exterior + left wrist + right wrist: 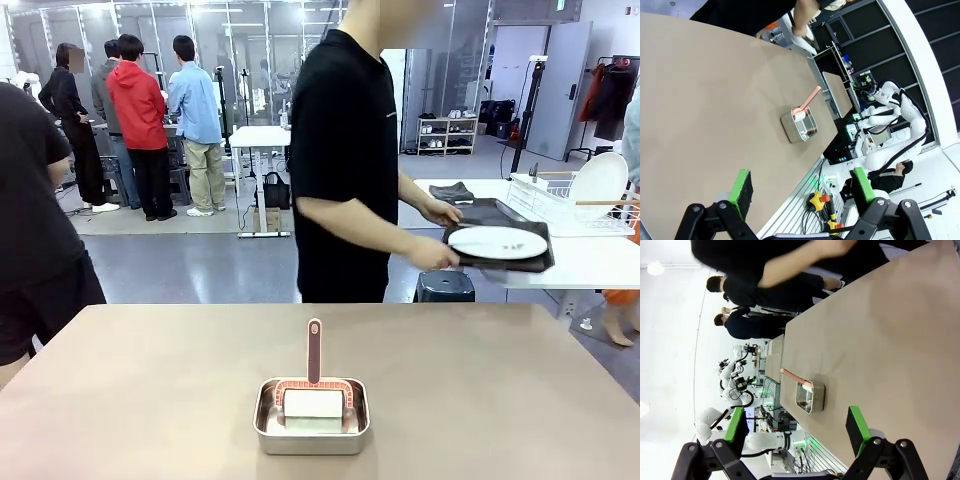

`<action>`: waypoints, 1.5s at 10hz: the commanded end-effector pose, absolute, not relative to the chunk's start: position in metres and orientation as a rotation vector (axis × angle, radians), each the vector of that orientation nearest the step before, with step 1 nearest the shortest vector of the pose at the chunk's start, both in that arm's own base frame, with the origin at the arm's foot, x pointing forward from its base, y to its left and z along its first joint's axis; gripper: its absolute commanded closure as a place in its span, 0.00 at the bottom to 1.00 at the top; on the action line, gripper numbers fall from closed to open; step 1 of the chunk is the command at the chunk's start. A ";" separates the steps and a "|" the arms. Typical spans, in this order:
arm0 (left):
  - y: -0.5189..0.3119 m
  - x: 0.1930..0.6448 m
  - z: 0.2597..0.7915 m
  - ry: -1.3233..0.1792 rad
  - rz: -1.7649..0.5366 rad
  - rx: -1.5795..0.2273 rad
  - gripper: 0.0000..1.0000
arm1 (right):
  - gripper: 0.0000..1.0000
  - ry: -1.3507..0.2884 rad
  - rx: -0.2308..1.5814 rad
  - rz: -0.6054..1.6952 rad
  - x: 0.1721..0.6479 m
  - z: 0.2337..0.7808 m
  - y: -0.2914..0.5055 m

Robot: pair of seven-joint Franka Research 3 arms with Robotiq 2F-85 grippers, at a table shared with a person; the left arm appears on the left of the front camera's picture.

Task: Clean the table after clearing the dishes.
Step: When the right (or left) Handle tray is removed, use the right hand (or left hand) to clean the right (or left) side of the table with the Lint Roller.

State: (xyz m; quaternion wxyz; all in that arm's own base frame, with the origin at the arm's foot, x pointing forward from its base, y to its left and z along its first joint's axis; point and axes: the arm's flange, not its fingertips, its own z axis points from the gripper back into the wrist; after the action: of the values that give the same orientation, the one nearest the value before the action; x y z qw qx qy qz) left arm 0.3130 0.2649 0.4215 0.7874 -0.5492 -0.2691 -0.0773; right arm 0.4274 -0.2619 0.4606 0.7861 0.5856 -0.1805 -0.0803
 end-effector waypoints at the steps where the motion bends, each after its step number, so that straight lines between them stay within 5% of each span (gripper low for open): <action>1: 0.262 0.309 0.423 -0.595 -0.165 -1.173 0.00 | 0.00 -0.393 1.266 -0.170 0.426 0.463 -0.260; 4: 0.262 0.309 0.423 -0.595 -0.165 -1.173 0.00 | 0.00 -0.389 1.263 -0.173 0.427 0.461 -0.262; 7: 0.262 0.309 0.423 -0.595 -0.165 -1.173 0.00 | 0.00 -0.364 1.076 0.121 0.448 0.518 -0.210; 11: 0.262 0.309 0.423 -0.595 -0.165 -1.173 0.00 | 0.00 -0.199 0.786 0.517 0.501 0.566 -0.052; 15: 0.262 0.309 0.423 -0.595 -0.165 -1.173 0.00 | 0.00 -0.088 0.417 0.897 0.494 0.519 0.126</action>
State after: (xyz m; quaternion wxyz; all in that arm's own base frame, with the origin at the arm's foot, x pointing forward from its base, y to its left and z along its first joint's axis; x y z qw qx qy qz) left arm 0.3126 0.2647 0.4217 0.7876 -0.5489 -0.2692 -0.0772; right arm 0.5014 0.1208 0.5404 0.8792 0.2485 -0.0381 0.4048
